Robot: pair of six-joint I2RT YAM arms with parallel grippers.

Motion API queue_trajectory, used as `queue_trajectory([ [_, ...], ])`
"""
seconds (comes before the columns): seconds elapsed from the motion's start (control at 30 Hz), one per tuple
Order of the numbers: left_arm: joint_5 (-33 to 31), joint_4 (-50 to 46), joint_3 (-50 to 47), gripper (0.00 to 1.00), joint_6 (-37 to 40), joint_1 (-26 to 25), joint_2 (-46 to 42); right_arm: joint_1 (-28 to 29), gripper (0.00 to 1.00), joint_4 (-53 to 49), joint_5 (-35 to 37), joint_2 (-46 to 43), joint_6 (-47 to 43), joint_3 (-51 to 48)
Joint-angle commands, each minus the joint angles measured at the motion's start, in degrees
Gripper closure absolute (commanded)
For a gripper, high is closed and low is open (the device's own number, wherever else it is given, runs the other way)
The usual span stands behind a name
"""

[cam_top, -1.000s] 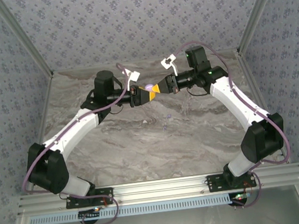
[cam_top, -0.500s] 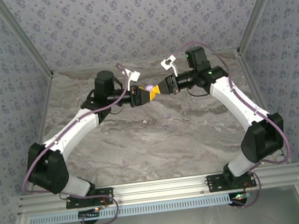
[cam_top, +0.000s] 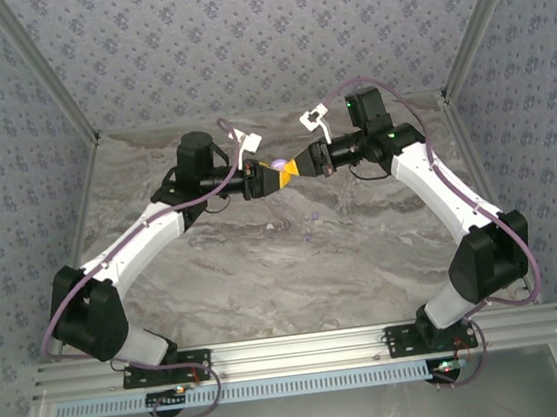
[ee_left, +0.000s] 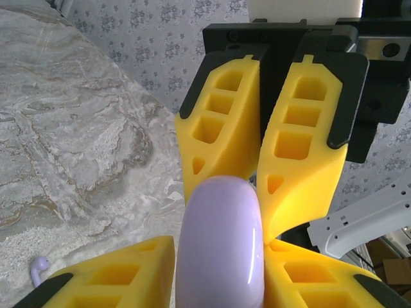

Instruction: Insert wireless bluetooth earbuds into charging case

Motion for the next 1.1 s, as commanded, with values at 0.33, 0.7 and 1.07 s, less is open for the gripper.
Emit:
queue_trajectory([
  [0.33, -2.3, -1.5, 1.8, 0.80, 2.4, 0.1, -1.6, 2.0, 0.81, -9.5, -0.5, -0.6, -5.2, 2.6],
  [0.7, -4.1, 4.8, -2.8, 0.92, 13.9, -0.9, -2.7, 2.2, 0.55, -10.2, 10.1, -3.2, -4.2, 2.6],
  [1.07, -7.1, 10.0, -10.9, 0.94, 31.2, -2.6, -7.0, 2.7, 0.47, -14.4, 15.5, -6.8, -7.3, 1.5],
])
